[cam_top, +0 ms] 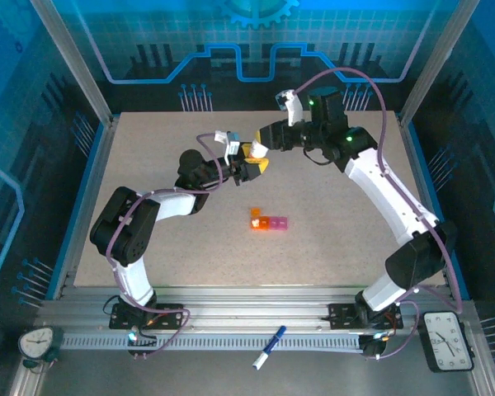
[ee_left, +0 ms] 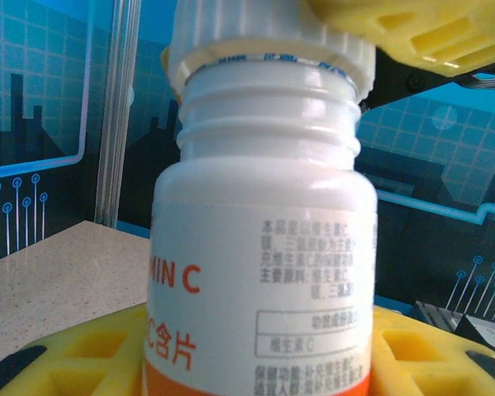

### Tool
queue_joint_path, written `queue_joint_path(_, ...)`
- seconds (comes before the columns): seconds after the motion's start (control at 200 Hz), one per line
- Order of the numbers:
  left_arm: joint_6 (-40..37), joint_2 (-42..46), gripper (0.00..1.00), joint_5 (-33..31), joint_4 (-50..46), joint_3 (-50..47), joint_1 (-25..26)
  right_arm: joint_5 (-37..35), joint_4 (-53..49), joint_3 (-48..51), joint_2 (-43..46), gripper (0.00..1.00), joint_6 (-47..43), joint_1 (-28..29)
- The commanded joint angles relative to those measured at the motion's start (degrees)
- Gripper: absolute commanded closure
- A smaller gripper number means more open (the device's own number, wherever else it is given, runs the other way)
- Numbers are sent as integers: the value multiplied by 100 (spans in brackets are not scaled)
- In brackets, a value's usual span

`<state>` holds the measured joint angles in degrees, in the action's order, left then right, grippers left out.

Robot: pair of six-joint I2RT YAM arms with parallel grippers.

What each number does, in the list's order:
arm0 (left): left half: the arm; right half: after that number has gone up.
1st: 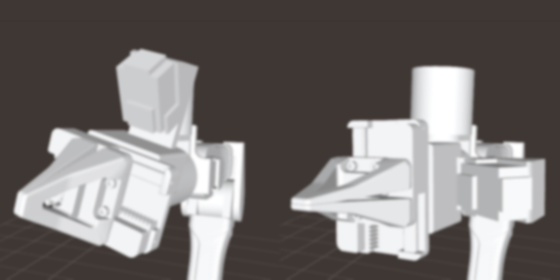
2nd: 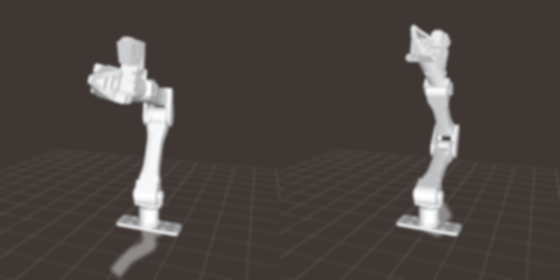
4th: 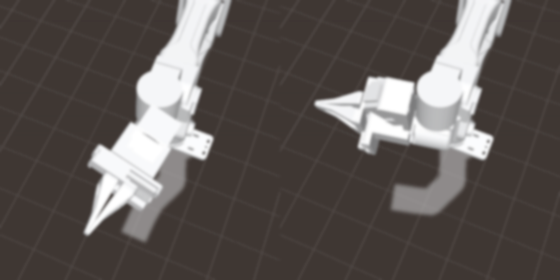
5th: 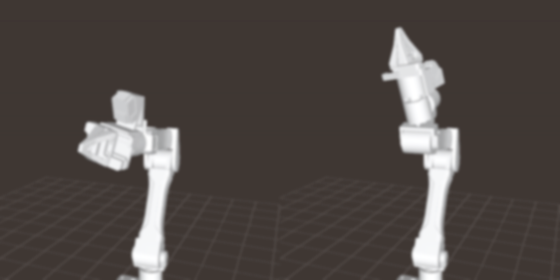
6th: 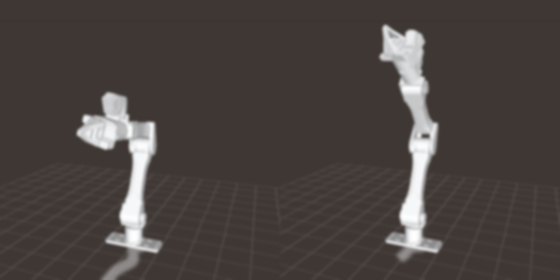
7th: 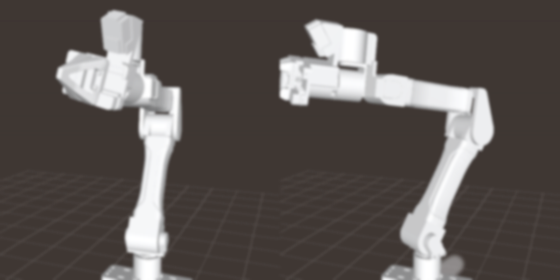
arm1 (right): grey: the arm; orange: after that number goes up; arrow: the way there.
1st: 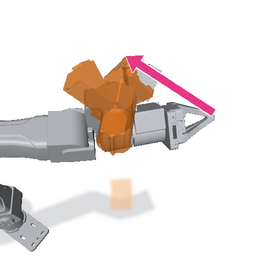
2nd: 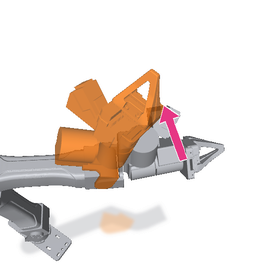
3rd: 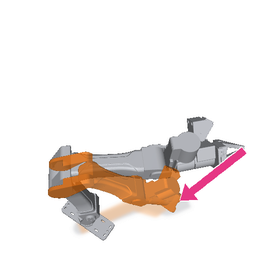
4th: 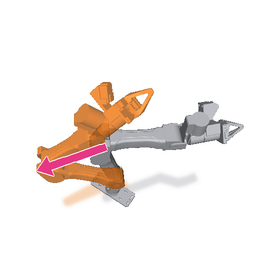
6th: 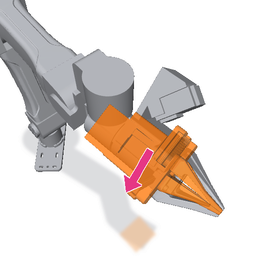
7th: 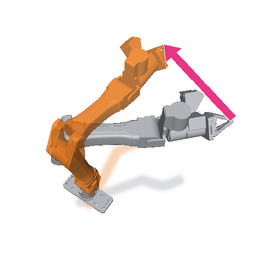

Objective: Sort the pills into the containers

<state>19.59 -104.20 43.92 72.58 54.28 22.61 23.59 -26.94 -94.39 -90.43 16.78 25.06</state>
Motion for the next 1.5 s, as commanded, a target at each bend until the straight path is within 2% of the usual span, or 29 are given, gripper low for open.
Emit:
queue_joint_path(0.0, -7, 13, 100, 104, 300, 74, -18, 98, 345, 79, 210, 70, 110, -46)
queue_joint_path(0.49, -17, 24, 100, 101, 276, 83, -18, 110, 180, 533, 185, 70, -8, 16)
queue_joint_path(1.011, -22, 49, 100, 99, 266, 86, -16, 72, 22, 481, 17, 70, -67, 220)
queue_joint_path(1.231, -26, 57, 100, 77, 264, 90, -18, -429, -78, 510, -59, 70, 173, 398)
queue_joint_path(1.496, -50, 52, 100, 45, 239, 74, -19, -1633, -176, 654, -168, 71, 1015, 712)
